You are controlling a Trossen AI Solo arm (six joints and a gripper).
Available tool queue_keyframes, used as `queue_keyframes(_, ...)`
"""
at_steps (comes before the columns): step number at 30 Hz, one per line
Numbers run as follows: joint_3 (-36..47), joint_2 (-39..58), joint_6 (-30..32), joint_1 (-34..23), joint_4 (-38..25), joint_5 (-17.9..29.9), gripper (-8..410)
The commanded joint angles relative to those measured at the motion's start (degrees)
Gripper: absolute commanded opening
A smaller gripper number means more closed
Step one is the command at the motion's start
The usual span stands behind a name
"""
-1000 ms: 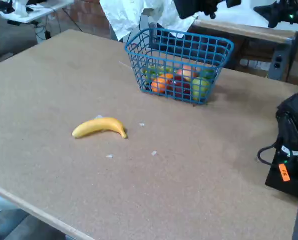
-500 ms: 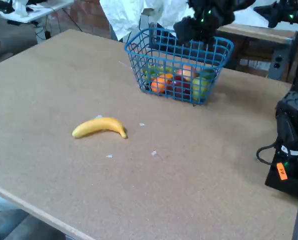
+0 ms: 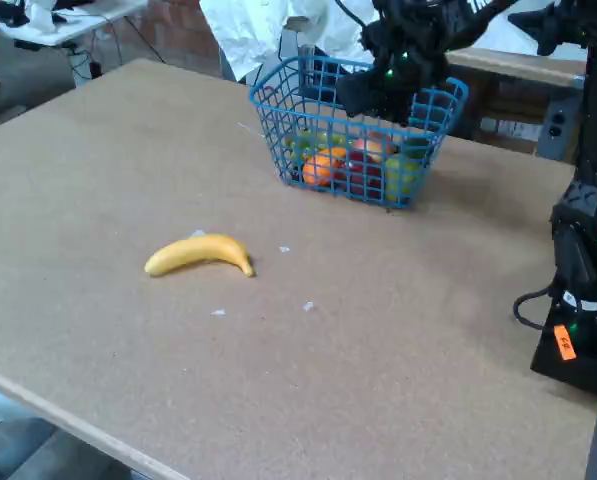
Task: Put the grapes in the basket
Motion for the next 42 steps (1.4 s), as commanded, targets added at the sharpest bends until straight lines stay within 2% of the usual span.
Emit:
queue_keyframes(1,0.0,-0.4,0.6,0.0,2.3,-5.0,22)
queue_keyframes(4,0.0,-0.4,0.6,0.0,2.6,-5.7,61)
queue_keyframes(11,0.0,-0.4,0.7,0.0,3.2,-6.1,187)
queue_keyframes(17,0.0,-0.4,0.9,0.0,4.2,-6.1,254)
queue_keyframes(42,0.0,-0.4,0.6,0.0,4.1,-6.1,260)
